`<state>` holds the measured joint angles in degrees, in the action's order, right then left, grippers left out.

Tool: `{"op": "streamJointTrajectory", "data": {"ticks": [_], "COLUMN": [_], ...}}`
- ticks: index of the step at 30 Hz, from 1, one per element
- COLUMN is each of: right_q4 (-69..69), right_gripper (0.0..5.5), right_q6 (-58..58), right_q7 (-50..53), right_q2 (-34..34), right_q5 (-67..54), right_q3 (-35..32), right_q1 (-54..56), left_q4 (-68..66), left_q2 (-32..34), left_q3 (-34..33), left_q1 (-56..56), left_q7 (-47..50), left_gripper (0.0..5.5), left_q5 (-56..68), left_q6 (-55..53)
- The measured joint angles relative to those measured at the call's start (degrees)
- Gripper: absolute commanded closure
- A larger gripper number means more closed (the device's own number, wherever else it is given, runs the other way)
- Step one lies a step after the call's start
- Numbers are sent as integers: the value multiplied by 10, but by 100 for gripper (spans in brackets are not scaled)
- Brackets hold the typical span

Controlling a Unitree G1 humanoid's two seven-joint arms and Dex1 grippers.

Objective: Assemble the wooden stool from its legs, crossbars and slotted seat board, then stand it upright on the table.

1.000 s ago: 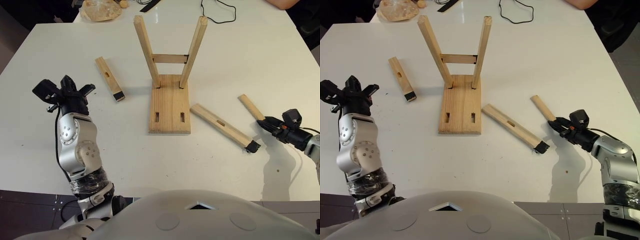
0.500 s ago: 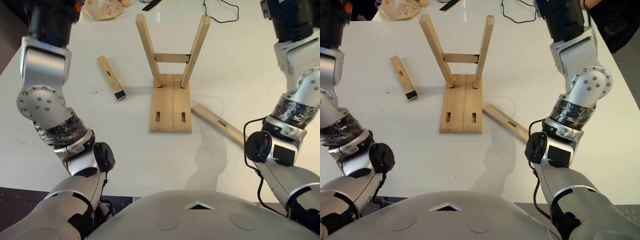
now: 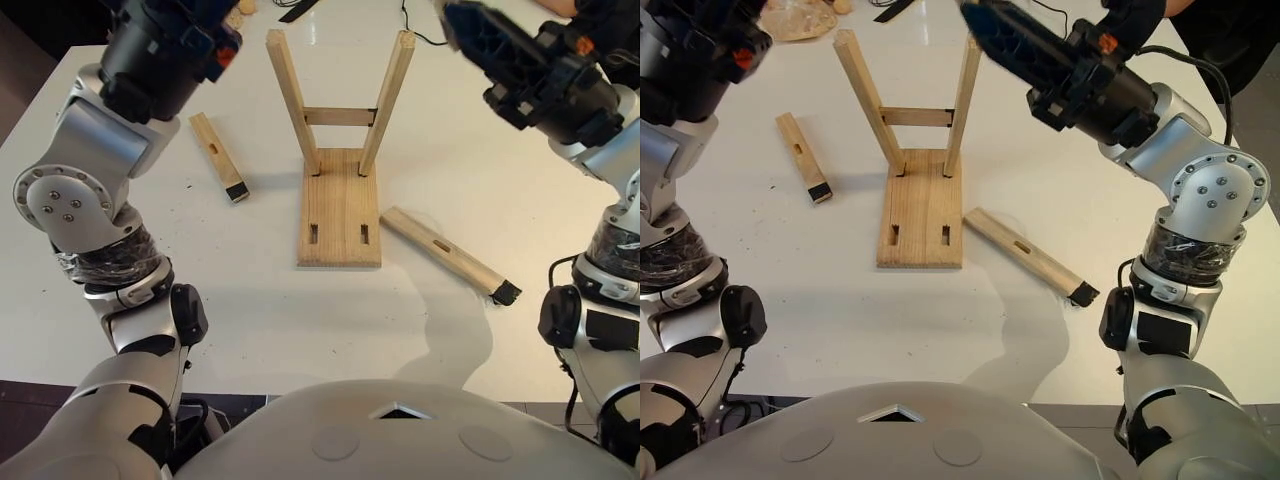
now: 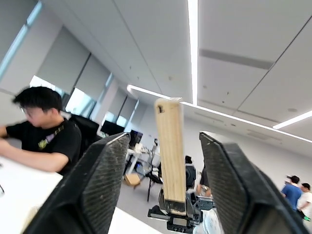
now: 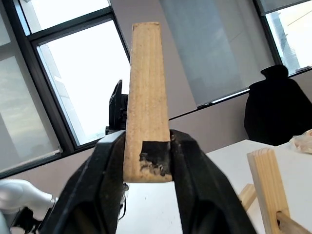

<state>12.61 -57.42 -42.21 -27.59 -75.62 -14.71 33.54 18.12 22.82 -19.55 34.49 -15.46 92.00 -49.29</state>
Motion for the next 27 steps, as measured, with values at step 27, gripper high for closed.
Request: {"op": "streamJointTrajectory", "data": {"ticks": [27], "right_q4": [24], "right_gripper": [420], "right_q6": [0], "right_q7": [-94], "right_q2": [-42], "right_q5": [17], "right_q3": [51], "right_q1": [-79], "left_q4": [16], "left_q2": [50], "left_q3": [68], "left_q1": [-20], "left_q7": [-46], "left_gripper": [418], "left_q5": [28], "left_q6": [-10]}}
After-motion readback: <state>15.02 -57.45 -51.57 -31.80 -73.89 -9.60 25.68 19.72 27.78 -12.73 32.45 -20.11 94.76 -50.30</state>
